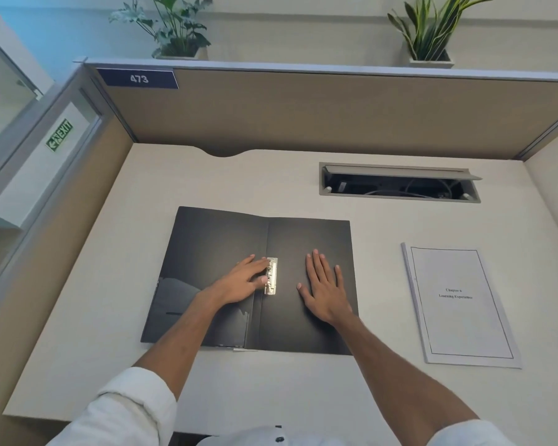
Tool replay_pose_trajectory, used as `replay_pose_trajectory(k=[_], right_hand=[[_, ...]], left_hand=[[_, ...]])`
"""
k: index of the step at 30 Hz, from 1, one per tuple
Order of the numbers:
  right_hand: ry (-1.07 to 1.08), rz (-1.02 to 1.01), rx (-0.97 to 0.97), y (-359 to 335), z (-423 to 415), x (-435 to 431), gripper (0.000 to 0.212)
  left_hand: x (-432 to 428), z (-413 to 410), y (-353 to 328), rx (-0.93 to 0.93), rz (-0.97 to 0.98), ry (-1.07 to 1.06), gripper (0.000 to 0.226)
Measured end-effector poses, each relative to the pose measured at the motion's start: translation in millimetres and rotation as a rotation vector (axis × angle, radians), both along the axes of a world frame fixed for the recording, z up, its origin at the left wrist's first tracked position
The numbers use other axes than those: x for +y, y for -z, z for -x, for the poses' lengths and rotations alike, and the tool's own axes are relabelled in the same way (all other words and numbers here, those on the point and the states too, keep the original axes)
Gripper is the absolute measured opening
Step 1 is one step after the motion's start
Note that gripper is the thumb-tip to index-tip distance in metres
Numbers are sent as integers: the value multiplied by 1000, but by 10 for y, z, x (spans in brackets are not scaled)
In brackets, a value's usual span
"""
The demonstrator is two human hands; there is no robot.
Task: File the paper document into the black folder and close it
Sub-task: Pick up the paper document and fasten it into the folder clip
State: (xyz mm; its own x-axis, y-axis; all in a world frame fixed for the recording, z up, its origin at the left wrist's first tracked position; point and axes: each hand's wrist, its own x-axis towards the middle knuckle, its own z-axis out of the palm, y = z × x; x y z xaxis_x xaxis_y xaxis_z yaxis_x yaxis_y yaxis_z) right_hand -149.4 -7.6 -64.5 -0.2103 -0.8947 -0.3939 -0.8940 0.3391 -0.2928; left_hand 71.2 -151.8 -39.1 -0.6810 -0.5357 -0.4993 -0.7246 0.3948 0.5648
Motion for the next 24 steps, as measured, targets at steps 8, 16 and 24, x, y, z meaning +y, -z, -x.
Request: replay_pose_trajectory(k=[8, 16, 24], right_hand=[[1, 5, -2, 10, -1, 9, 76], [5, 7, -14, 16, 16, 2, 77], [6, 16, -9, 73, 22, -14, 77]], left_hand=[[60, 56, -109, 49, 204, -30, 40], [3, 308, -214, 170, 305, -223, 14], [-89, 461, -182, 58, 480, -181, 20]])
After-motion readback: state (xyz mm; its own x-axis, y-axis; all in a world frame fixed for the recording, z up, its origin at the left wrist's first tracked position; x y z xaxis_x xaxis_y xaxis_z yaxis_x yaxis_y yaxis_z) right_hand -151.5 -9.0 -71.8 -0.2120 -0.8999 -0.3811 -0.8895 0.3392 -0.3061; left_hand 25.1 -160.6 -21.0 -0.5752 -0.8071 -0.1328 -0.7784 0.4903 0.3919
